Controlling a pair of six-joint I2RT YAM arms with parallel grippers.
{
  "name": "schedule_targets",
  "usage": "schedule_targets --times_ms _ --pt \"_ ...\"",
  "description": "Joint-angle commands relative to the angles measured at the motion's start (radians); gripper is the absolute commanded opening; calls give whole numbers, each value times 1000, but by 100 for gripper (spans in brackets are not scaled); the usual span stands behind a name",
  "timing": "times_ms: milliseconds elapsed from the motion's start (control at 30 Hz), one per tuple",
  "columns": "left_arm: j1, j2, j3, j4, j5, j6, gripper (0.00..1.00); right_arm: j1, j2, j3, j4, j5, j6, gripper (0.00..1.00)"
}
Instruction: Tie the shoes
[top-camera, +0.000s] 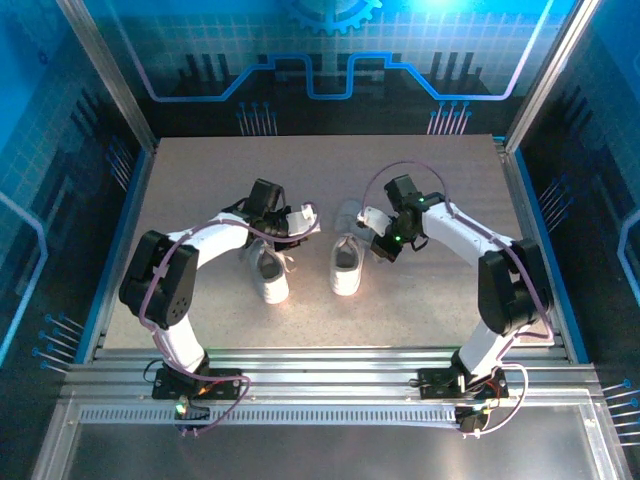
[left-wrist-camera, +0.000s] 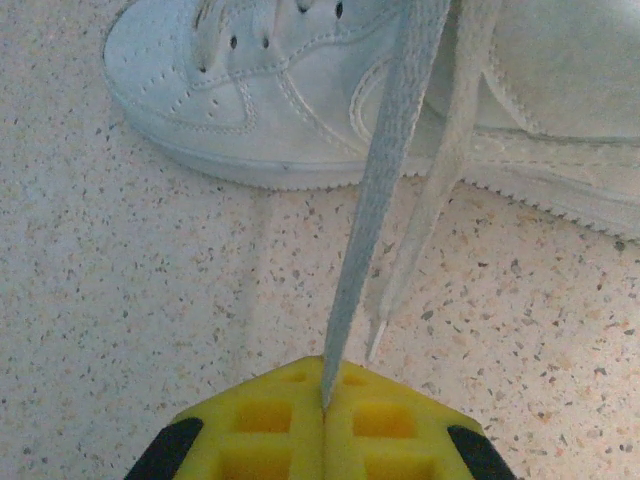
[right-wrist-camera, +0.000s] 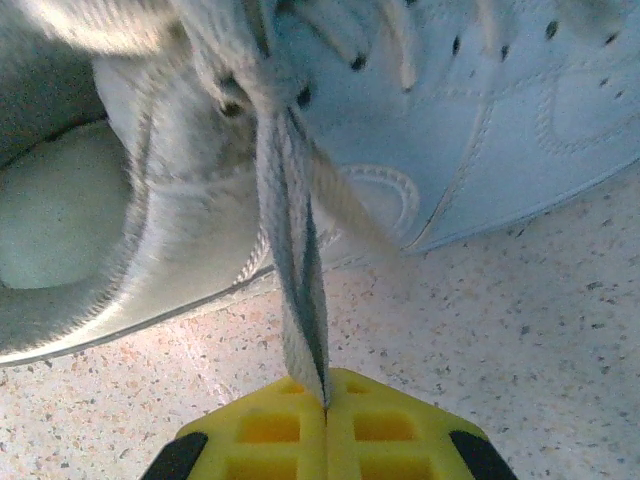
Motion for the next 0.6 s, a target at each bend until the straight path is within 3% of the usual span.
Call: schedule_targets --times_ms 0,567 --pt "27 -40 -29 -10 -38 -22 0 -17 11 24 -75 -9 6 0" --pt "52 -65 -76 4 -74 -71 0 -36 -7 0 -42 71 44 0"
